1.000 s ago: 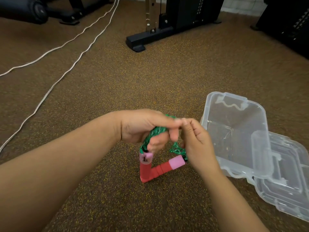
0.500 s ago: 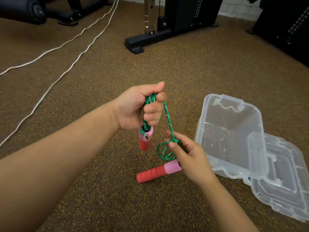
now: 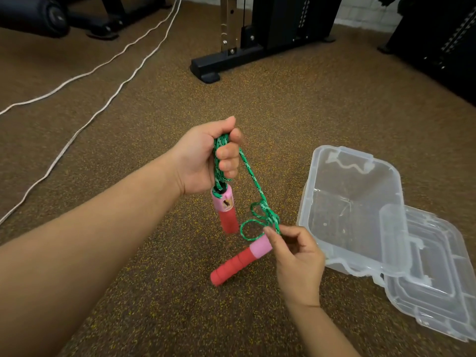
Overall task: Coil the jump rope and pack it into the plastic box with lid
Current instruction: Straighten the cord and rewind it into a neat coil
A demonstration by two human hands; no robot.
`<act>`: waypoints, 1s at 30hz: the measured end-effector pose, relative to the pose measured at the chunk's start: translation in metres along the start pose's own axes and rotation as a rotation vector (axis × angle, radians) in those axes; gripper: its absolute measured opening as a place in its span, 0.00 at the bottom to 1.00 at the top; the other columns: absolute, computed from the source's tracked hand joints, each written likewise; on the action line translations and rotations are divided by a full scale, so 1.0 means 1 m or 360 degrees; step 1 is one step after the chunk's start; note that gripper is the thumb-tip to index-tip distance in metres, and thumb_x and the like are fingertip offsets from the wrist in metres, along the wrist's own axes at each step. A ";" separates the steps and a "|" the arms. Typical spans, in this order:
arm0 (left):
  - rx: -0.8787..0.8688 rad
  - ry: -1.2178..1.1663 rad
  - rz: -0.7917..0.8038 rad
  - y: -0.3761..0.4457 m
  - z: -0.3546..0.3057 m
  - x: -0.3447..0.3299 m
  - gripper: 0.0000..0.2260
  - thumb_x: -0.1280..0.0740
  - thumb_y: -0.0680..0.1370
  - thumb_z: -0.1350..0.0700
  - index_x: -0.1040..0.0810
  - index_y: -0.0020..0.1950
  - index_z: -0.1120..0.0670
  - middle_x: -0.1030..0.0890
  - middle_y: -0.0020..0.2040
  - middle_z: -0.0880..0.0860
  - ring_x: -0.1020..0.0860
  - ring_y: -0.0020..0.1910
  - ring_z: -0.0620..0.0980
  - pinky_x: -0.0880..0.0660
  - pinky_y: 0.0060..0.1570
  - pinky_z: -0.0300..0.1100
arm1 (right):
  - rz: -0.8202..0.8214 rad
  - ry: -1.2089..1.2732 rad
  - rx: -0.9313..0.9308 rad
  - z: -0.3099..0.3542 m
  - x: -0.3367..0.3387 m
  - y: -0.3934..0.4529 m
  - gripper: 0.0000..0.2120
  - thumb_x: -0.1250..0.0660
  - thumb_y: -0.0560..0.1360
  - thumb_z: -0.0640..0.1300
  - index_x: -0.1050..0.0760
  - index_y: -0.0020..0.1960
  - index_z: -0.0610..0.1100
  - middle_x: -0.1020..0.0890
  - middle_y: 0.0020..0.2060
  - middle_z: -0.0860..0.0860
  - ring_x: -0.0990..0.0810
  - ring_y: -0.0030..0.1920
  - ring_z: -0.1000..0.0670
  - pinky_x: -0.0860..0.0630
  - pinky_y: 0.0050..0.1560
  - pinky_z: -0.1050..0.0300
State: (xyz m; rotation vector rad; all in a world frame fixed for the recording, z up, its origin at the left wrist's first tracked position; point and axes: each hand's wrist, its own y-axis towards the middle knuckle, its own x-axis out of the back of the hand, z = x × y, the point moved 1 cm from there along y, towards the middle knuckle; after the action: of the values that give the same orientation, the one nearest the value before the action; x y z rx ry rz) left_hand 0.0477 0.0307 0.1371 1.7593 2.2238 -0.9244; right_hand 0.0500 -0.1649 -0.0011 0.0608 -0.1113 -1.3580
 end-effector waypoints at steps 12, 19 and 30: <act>0.0139 0.0170 0.0152 -0.001 0.003 -0.001 0.16 0.44 0.77 0.48 0.32 0.31 0.51 0.36 0.17 0.46 0.36 0.17 0.44 0.36 0.22 0.35 | 0.1046 -0.1406 0.0159 -0.019 0.009 -0.002 0.37 0.29 0.68 0.63 0.35 0.71 0.49 0.28 0.62 0.55 0.31 0.65 0.53 0.35 0.67 0.57; 0.0348 0.0271 0.0424 -0.004 0.011 -0.008 0.16 0.43 0.74 0.48 0.29 0.29 0.52 0.36 0.16 0.46 0.36 0.15 0.44 0.37 0.21 0.35 | 0.0239 -0.0605 0.0330 0.020 -0.012 0.015 0.21 0.32 0.76 0.47 0.36 0.65 0.51 0.32 0.57 0.61 0.29 0.62 0.53 0.29 0.64 0.49; 0.0370 0.0083 0.0268 0.002 0.024 -0.009 0.15 0.43 0.76 0.48 0.30 0.32 0.52 0.33 0.18 0.47 0.32 0.18 0.46 0.34 0.23 0.35 | 0.0678 -0.0245 0.0047 0.029 -0.024 0.027 0.12 0.44 0.82 0.44 0.24 0.52 0.58 0.22 0.34 0.53 0.24 0.37 0.50 0.27 0.40 0.53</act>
State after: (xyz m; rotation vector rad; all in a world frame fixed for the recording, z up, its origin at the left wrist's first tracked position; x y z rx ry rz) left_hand 0.0464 0.0106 0.1216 2.0556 2.0272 -1.1493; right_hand 0.0677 -0.1354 0.0295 -0.0413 -0.2589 -0.9338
